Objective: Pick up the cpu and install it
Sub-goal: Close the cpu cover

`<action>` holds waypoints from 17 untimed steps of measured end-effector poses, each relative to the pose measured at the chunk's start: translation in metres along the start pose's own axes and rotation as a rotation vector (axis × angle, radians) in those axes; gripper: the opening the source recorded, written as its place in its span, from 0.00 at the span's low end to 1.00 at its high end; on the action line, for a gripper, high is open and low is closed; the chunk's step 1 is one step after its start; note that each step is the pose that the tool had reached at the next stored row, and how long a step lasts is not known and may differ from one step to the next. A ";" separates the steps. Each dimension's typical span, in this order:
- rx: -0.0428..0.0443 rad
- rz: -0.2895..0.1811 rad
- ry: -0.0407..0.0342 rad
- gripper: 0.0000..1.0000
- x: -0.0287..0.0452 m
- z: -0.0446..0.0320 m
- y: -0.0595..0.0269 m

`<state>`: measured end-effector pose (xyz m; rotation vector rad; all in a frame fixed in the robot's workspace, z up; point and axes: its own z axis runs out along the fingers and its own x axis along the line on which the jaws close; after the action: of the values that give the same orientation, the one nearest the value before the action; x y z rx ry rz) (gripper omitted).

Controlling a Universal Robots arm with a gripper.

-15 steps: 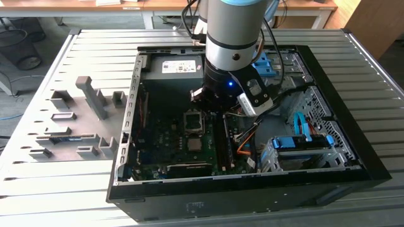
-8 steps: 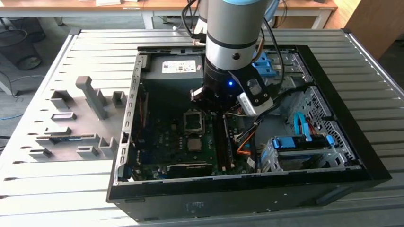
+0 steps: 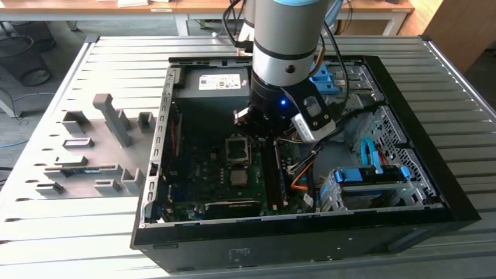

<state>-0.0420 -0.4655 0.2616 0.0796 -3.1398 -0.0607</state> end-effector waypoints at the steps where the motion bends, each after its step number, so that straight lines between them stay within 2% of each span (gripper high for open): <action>1: -0.0056 -0.010 0.0001 0.10 0.0000 -0.0001 -0.0001; 4: -0.0516 -0.026 -0.0018 0.10 -0.0001 0.0000 0.0000; 5: -0.0642 -0.034 -0.0023 0.10 -0.0001 0.0002 0.0000; 6: -0.0692 -0.046 -0.0018 0.10 -0.0001 0.0002 0.0000; 17: -0.0702 -0.246 0.0130 0.10 -0.0001 0.0027 0.0000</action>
<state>-0.0420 -0.4655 0.2590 0.4627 -3.0924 -0.1690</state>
